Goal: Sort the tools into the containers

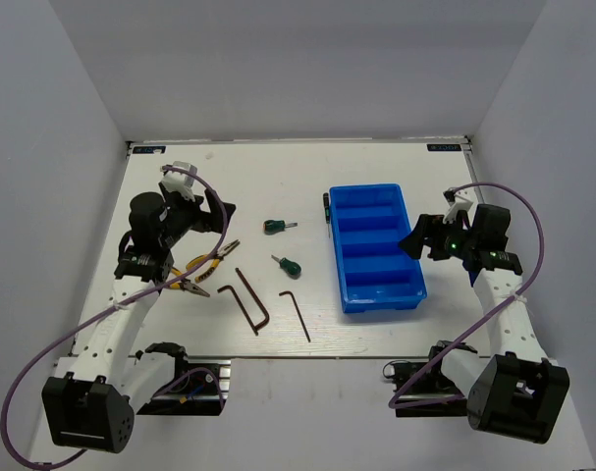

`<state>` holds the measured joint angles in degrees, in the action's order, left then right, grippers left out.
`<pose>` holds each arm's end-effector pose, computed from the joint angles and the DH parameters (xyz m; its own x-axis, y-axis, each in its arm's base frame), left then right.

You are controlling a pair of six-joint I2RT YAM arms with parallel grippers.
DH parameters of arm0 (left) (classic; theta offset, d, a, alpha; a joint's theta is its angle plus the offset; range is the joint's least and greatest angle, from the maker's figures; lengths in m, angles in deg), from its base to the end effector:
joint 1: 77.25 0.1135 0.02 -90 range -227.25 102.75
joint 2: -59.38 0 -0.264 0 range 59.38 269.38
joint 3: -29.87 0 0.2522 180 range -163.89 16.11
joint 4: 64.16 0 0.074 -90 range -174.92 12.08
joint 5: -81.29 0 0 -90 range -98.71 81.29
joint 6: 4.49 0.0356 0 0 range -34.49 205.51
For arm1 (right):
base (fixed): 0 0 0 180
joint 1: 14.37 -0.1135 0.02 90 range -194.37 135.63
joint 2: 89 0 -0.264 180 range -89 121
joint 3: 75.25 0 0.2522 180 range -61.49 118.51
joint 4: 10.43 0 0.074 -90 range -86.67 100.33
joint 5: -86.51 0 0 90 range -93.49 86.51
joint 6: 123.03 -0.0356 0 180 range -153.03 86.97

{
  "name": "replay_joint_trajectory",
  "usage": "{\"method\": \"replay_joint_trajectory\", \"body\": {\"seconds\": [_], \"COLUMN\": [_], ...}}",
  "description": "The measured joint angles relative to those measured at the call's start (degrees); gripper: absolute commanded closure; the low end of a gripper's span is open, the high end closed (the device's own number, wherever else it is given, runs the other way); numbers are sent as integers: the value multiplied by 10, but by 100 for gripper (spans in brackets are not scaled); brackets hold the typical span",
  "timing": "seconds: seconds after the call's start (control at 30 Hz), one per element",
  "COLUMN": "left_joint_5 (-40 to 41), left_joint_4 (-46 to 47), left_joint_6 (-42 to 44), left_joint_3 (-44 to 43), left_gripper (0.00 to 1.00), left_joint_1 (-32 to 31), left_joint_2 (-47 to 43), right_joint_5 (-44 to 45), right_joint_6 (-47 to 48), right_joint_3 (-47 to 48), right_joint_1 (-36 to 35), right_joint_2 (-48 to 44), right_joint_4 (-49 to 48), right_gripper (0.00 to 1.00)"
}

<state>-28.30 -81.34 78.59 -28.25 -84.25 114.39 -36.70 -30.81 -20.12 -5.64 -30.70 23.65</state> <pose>0.2216 -0.0392 0.3173 -0.2923 -0.0785 -0.9531 0.4054 0.8925 -0.1978 0.2162 -0.0135 0.2613 -0.5861 0.0572 -0.8082 -0.3269 0.8960 0.3004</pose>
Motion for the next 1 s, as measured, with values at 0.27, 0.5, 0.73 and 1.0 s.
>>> {"method": "replay_joint_trajectory", "body": {"seconds": [0.27, 0.5, 0.73, 1.0], "left_joint_5": [-9, -73, -91, 99], "left_joint_4": [0, 33, -42, -252], "left_joint_6": [-16, -37, -43, -55], "left_joint_3": [0, -2, -191, -636], "left_gripper": [0, 97, 62, 45], "left_joint_1": [0, -2, -54, -202], "left_joint_2": [16, 48, 269, 595], "right_joint_5": [-4, -52, -66, -48], "right_joint_6": [3, 57, 73, 75], "right_joint_3": [0, 0, 1, 8], "right_joint_1": [2, 3, 3, 3], "right_joint_2": [0, 0, 0, 9], "right_joint_4": [0, 9, 36, 47], "right_gripper": [10, 100, 9, 9]}}
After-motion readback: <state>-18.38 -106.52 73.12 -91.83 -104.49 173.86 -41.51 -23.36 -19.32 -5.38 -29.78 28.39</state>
